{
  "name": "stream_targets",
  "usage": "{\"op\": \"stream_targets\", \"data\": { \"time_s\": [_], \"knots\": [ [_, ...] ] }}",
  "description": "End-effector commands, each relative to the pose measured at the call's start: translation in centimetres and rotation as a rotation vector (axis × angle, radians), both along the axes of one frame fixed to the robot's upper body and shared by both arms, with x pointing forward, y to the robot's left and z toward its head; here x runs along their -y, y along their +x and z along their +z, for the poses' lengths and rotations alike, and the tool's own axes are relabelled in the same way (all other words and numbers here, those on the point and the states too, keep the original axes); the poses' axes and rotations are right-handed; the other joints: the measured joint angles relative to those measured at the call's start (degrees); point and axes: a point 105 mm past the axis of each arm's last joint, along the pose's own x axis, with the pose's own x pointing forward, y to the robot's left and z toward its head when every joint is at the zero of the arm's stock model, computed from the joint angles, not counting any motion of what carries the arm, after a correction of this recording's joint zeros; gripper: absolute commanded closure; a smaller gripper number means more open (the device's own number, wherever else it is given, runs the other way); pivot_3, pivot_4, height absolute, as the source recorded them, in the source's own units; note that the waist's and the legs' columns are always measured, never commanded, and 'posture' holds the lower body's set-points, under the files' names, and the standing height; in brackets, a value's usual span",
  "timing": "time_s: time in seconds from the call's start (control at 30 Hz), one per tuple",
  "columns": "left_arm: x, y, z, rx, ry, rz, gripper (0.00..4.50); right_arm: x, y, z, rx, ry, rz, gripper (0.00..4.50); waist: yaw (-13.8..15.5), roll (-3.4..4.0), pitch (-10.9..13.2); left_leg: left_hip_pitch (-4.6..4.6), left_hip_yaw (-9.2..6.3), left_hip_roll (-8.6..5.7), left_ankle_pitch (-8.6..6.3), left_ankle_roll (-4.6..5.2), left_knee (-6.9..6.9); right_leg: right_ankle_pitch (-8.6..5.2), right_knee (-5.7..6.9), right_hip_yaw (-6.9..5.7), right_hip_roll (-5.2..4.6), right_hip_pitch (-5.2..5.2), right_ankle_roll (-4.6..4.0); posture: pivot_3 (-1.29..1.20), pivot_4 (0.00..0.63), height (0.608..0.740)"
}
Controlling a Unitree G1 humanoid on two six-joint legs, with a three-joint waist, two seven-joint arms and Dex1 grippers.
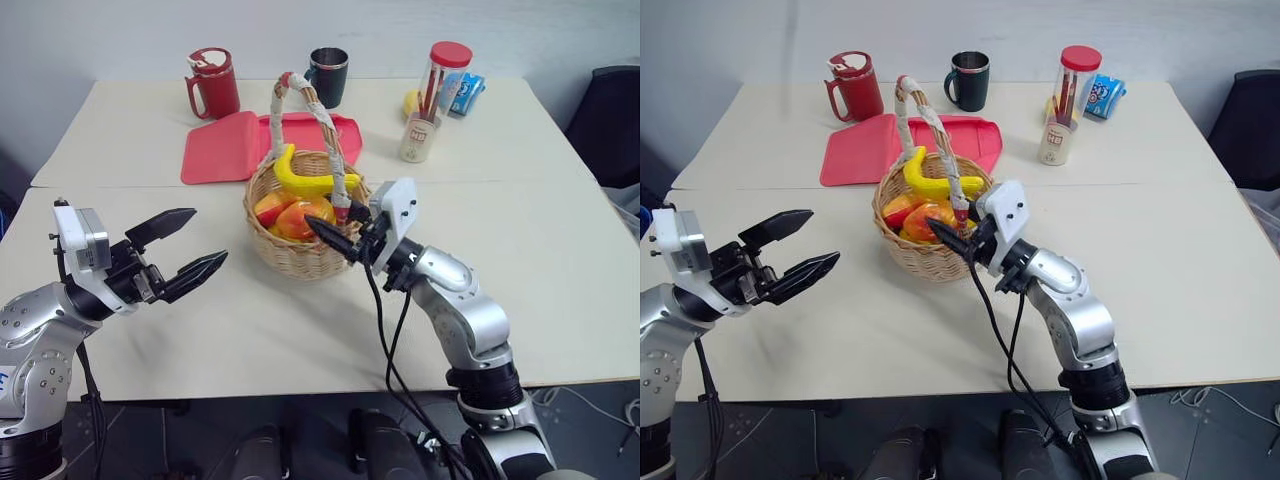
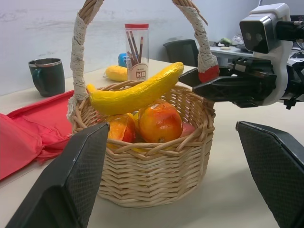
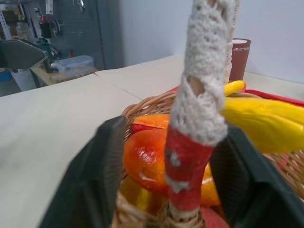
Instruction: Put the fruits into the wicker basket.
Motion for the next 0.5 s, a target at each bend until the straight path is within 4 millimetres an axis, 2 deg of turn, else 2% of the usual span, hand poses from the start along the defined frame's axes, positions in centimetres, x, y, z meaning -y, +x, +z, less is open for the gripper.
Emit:
{"op": "stream_targets", "data": {
  "time_s": [0.03,0.13,0.27,0.4,0.5],
  "knots": [
    [0.4,-0.6,1.2,0.052,0.014,-0.02,0.0,-0.1,-0.4,1.4,0.078,0.001,0.031,3.17,0.0,0.0,0.0,0.0,0.0,0.0,0.0,0.0,0.0,0.0,0.0,0.0,0.0,0.0,0.0,0.0,0.15,0.74],
    [0.9,-1.0,1.1,0.04,0.019,-0.064,0.0,0.4,-1.0,2.0,0.104,0.017,0.079,4.22,0.04,0.0,0.0,0.0,0.0,0.01,0.0,0.01,0.0,0.0,0.0,0.0,0.01,0.0,0.0,0.0,0.15,0.74],
    [2.7,-1.8,1.2,0.01,0.021,-0.191,0.0,2.8,-1.8,2.8,0.153,0.029,0.077,4.29,0.31,0.0,0.0,-0.02,0.0,0.01,-0.01,0.03,0.0,0.0,-0.02,0.0,0.01,0.0,0.0,0.0,0.15,0.74],
    [4.0,-2.0,1.3,-0.002,0.024,-0.278,0.0,7.6,-1.7,5.0,0.245,0.094,-0.109,4.29,0.87,-0.01,0.01,-0.05,-0.02,-0.03,-0.02,0.05,0.03,0.01,-0.03,-0.02,-0.02,0.0,0.02,0.0,0.15,0.74],
    [4.3,-1.5,1.1,-0.003,0.017,-0.294,0.0,11.7,-1.5,5.4,0.278,0.087,-0.289,4.29,0.85,-0.02,0.01,-0.05,-0.01,-0.06,-0.02,0.07,0.05,0.02,-0.03,-0.01,-0.02,0.01,0.04,0.0,0.15,0.74]
  ]
}}
